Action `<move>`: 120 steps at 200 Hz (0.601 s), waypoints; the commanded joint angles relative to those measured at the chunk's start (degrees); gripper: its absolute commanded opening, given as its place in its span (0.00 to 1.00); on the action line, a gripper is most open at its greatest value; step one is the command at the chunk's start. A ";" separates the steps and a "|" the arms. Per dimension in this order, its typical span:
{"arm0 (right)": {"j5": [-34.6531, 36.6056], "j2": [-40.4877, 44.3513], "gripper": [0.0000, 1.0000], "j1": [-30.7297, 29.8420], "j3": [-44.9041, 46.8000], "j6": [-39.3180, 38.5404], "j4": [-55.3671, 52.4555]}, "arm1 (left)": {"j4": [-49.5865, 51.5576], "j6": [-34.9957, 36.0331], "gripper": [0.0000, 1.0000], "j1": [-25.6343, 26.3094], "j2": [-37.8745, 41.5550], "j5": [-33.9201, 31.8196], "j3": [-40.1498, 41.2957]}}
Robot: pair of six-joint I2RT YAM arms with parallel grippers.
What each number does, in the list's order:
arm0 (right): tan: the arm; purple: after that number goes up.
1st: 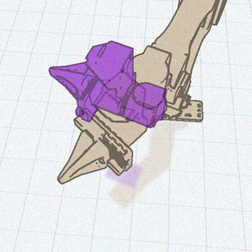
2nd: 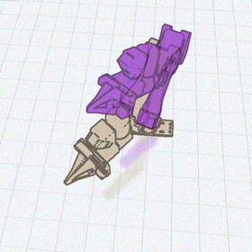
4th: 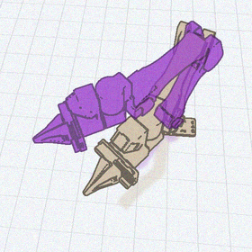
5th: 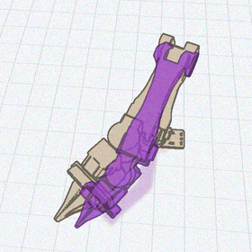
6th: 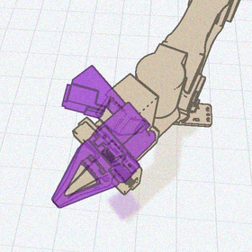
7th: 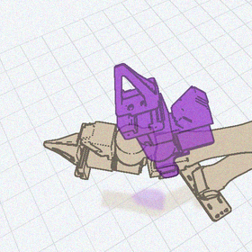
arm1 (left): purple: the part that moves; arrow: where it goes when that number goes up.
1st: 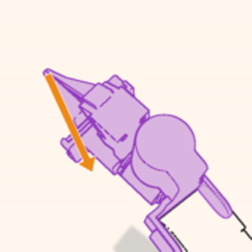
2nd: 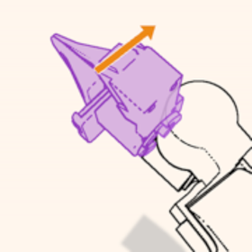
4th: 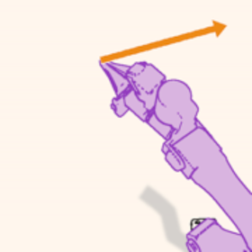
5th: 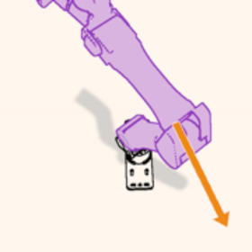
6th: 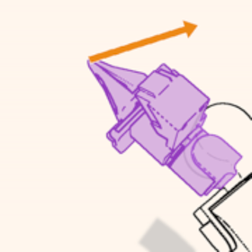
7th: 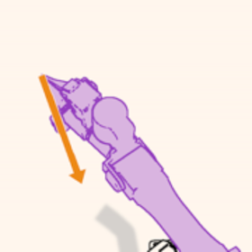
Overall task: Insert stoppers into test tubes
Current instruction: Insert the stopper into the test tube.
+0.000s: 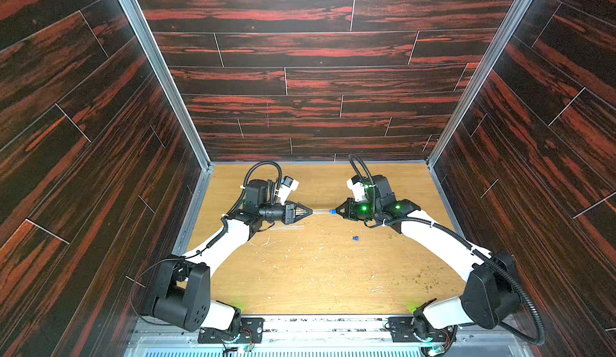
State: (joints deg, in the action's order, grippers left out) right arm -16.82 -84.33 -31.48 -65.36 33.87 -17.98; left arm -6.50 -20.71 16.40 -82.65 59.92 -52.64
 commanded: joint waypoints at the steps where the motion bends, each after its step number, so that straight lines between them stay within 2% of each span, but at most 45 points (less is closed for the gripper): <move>1: -1.93 1.55 0.00 -0.02 -0.73 -1.78 0.20 | 0.70 1.41 0.00 0.01 1.34 0.48 -1.67; 30: -2.69 0.76 0.00 -0.16 -0.97 -1.55 0.64 | 0.70 1.37 0.00 -0.03 1.25 0.32 -1.66; 36: -4.58 0.78 0.00 -0.15 -0.99 -1.52 0.74 | 0.61 1.40 0.00 -0.03 1.27 0.35 -1.66; 120: -5.43 -0.78 0.00 -2.08 -2.74 -1.43 0.75 | -0.44 0.44 0.00 -0.05 0.87 0.01 -1.50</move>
State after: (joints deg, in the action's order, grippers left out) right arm -19.29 -84.36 -31.83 -65.78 33.34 -18.11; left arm -5.78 -20.56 16.14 -82.65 59.77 -52.69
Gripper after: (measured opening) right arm 0.048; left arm 0.181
